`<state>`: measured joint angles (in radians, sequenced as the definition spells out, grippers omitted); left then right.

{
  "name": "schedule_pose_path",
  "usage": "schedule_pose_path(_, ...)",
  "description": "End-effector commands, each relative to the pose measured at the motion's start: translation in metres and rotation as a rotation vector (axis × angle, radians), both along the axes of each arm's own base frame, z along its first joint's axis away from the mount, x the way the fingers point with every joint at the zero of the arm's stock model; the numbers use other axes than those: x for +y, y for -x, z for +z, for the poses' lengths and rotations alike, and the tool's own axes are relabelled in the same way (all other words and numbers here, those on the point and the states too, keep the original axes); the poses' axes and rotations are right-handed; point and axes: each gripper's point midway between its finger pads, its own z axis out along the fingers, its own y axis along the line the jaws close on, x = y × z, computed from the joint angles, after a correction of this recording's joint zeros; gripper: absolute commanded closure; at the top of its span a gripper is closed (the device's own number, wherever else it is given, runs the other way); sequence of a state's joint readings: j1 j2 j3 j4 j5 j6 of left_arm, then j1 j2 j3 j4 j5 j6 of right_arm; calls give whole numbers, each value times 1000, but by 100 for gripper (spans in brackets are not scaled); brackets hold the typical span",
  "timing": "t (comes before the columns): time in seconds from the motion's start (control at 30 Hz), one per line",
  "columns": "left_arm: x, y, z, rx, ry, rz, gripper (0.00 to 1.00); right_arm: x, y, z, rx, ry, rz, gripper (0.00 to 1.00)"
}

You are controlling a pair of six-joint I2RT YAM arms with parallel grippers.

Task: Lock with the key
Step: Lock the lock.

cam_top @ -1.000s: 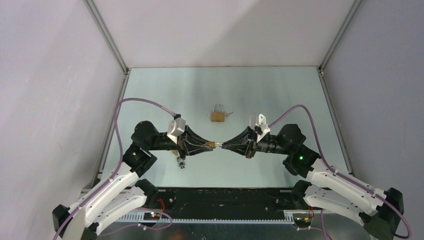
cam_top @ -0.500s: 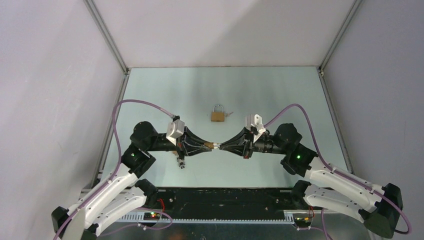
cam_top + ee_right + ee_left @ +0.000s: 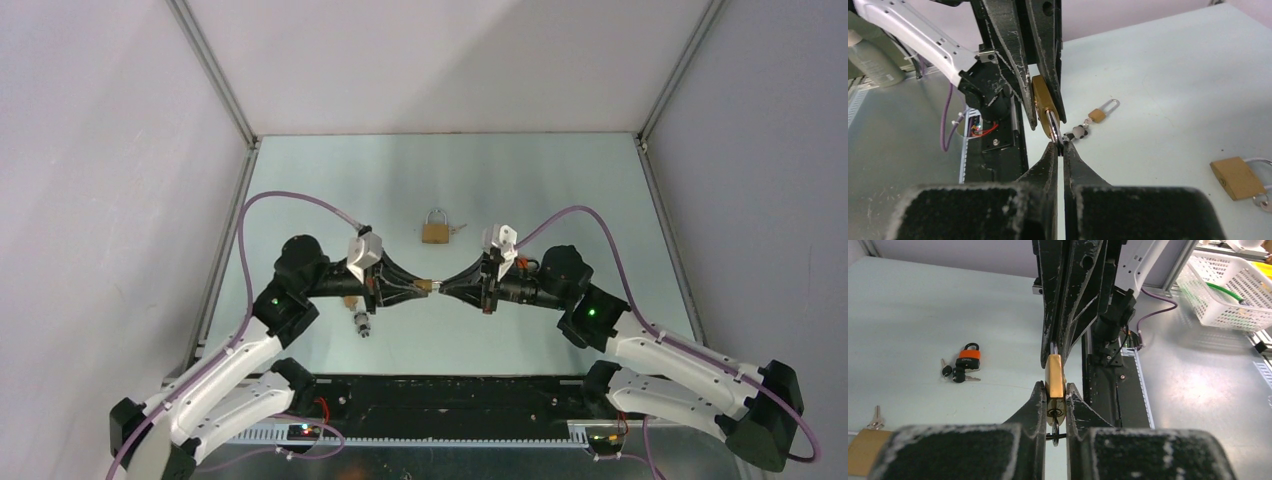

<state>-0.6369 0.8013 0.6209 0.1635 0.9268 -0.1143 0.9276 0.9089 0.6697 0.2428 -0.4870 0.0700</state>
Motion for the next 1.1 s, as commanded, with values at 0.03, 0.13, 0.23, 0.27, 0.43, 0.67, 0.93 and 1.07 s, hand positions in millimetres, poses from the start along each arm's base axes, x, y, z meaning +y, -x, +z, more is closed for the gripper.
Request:
schedule_pose_path(0.03,-20,-6,11,-37,36,28,100,20,20,36,-11,-121,92,100)
schedule_pose_path(0.13,-15,-24,21,-27,61,153,100,4,3,31,56,-140,20,90)
schedule_pose_path(0.23,-8,-43,32,17,94,280,100,-24,-18,30,130,-210,-50,68)
schedule_pose_path(0.27,-6,-46,35,29,104,304,100,-35,-16,31,121,-248,-57,63)
schedule_pose_path(0.43,-6,-65,53,251,190,423,100,-73,-33,41,137,-338,-187,43)
schedule_pose_path(0.67,-3,-82,68,485,310,525,100,-89,-67,63,367,-546,-379,29)
schedule_pose_path(0.93,-9,-83,82,758,470,476,97,-74,-107,53,648,-613,-492,26)
schedule_pose_path(1.07,-13,-83,83,804,496,451,98,-59,-108,67,666,-644,-431,27)
